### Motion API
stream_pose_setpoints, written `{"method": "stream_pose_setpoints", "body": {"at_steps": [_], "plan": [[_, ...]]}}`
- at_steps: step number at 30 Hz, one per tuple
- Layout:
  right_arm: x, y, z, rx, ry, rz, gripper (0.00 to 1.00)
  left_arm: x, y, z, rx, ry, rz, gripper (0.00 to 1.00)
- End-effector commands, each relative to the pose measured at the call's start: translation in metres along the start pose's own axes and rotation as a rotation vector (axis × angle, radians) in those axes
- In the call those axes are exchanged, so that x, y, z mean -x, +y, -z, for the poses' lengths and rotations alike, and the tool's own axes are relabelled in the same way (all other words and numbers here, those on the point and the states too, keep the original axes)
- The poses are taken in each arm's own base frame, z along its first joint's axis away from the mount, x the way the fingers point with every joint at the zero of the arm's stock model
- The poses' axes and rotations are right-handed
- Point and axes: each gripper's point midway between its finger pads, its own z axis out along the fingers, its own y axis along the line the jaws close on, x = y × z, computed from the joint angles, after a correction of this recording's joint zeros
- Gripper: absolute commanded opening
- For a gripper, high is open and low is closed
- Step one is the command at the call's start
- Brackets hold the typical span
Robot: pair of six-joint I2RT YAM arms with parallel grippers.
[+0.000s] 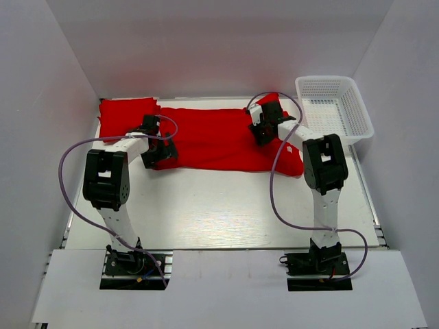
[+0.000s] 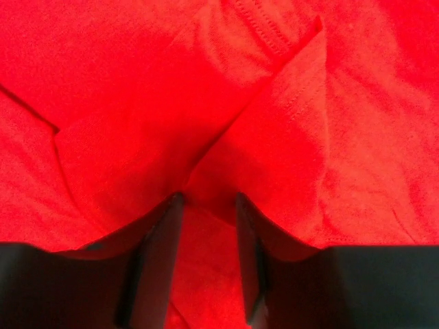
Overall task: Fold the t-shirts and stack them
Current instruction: Fold the flattened tshirt in 1/3 of the way
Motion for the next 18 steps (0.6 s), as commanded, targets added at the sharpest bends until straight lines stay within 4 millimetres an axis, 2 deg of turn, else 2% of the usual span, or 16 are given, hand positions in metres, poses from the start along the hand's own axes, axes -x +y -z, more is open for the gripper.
{"method": "stream_pose_setpoints", "body": {"at_steps": [1,3,4,6,8,18], "plan": [[0.027,-0.015,-0.001,-0.066,-0.082,-0.034,0.35,0.006,-0.006,0.009,-0.021,-0.031,-0.005,1.0],[0.026,-0.019,-0.003,-0.094,-0.075,-0.044,0.28,0.006,-0.005,0.009,-0.021,-0.031,-0.005,1.0],[0.024,-0.021,-0.002,-0.105,-0.072,-0.049,0.19,0.007,-0.004,0.009,-0.011,-0.036,-0.004,1.0],[0.025,-0.027,0.001,-0.141,-0.081,-0.067,0.13,0.003,-0.002,0.008,-0.007,-0.027,-0.004,1.0],[0.032,-0.033,0.007,-0.167,-0.11,-0.085,0.0,0.003,-0.002,0.008,-0.007,-0.027,-0.004,1.0],[0.042,-0.066,0.02,-0.323,-0.144,-0.183,0.0,0.003,0.002,0.008,0.001,-0.021,0.004,1.0]]}}
